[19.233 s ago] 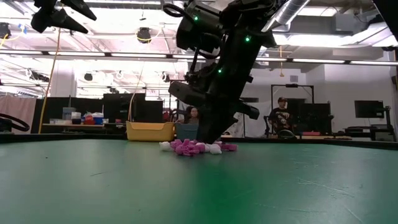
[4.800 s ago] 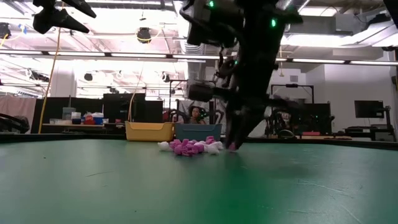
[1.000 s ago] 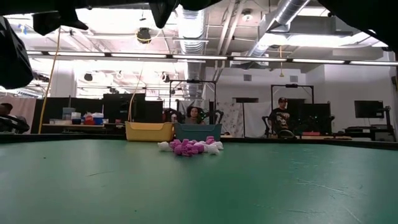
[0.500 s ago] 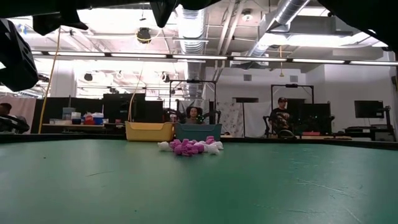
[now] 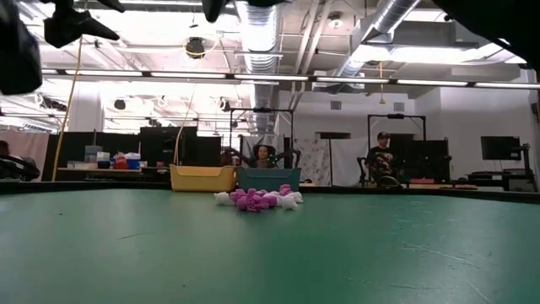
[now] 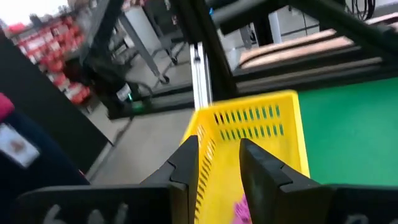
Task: Sort Halloween decoration
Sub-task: Put the pink skeleton into the yellow bin
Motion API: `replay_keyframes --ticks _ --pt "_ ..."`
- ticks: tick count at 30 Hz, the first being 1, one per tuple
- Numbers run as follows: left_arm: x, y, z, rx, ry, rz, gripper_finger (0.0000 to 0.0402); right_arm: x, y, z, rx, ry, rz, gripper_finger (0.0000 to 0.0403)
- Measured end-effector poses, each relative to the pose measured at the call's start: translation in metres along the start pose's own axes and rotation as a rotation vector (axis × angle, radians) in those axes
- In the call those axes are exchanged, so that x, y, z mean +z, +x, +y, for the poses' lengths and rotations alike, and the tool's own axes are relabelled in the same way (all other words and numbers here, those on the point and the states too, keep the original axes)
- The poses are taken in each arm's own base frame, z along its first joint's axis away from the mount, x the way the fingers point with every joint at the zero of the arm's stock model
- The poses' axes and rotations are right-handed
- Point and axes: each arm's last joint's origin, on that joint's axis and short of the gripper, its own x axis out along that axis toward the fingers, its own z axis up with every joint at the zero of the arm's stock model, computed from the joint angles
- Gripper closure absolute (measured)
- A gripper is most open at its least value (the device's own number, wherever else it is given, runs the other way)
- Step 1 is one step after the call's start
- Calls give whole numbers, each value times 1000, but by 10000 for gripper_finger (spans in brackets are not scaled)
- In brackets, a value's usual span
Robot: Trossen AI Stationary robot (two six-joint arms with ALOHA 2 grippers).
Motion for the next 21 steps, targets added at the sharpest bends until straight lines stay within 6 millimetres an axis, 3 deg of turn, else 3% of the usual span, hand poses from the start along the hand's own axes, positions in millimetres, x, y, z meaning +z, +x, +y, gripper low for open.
replay_keyframes --ticks 6,10,15,21 --pt "0 0 0 -2 0 1 170 41 -16 -6 -31 63 -13 292" --pt "0 0 0 -2 0 1 170 80 -42 -8 -100 59 68 292" --pt "0 0 0 -1 0 1 170 125 -96 -2 -223 37 268 292" --pt "0 0 0 -3 0 2 170 170 -188 16 -522 30 443 292"
